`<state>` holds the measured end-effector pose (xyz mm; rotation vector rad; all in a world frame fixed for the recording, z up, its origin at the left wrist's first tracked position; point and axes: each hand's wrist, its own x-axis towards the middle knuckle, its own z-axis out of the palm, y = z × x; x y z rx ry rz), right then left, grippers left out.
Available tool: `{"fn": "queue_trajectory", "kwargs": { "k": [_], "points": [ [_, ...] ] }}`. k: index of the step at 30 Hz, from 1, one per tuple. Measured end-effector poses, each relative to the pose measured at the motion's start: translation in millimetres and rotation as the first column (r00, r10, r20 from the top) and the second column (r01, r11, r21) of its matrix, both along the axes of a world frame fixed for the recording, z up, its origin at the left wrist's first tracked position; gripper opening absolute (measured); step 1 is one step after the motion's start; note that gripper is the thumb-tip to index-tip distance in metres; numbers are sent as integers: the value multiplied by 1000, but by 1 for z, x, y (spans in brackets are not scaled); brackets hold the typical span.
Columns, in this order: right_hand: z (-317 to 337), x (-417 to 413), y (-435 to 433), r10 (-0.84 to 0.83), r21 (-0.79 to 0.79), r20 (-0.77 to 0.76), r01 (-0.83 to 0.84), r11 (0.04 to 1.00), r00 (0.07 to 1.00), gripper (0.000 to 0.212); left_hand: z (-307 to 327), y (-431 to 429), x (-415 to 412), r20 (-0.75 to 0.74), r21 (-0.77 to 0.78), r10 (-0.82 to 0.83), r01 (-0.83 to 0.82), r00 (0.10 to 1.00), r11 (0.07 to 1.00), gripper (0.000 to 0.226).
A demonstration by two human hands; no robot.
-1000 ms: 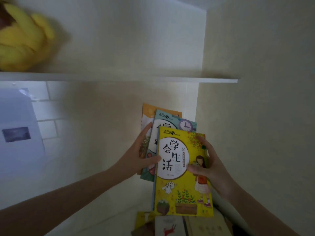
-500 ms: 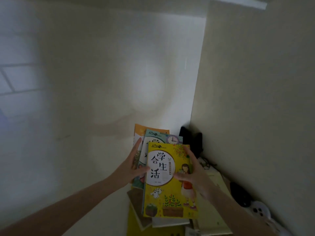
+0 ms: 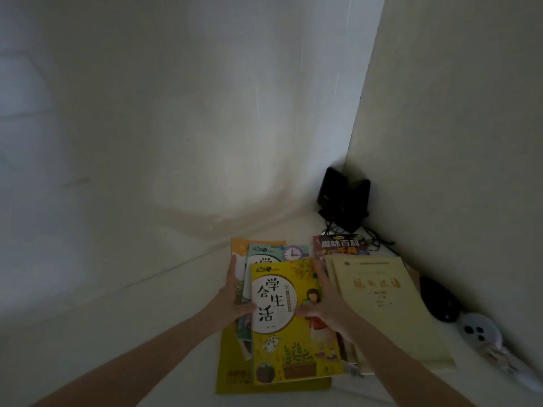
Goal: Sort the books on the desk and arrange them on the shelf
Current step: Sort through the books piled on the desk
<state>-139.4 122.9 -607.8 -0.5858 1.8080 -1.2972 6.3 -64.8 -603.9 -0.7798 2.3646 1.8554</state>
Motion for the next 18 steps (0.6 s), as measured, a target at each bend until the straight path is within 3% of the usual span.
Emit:
{"fn": "queue_trajectory", "kwargs": {
  "k": [7, 13, 18],
  "points": [
    [-15, 1, -13, -16, 72, -109, 24, 997, 994, 126, -17, -4, -6, 71, 3, 2, -2, 997, 1000, 115],
    [-28, 6, -17, -35, 161, -250, 78, 984, 967, 118, -27, -7, -5, 96, 36, 58, -61, 994, 997, 118],
    [-25, 10, -18, 61, 349, -430, 103, 931, 901, 108, -42, -12, -3, 136, -108, 81, -67, 987, 992, 131]
  ]
}}
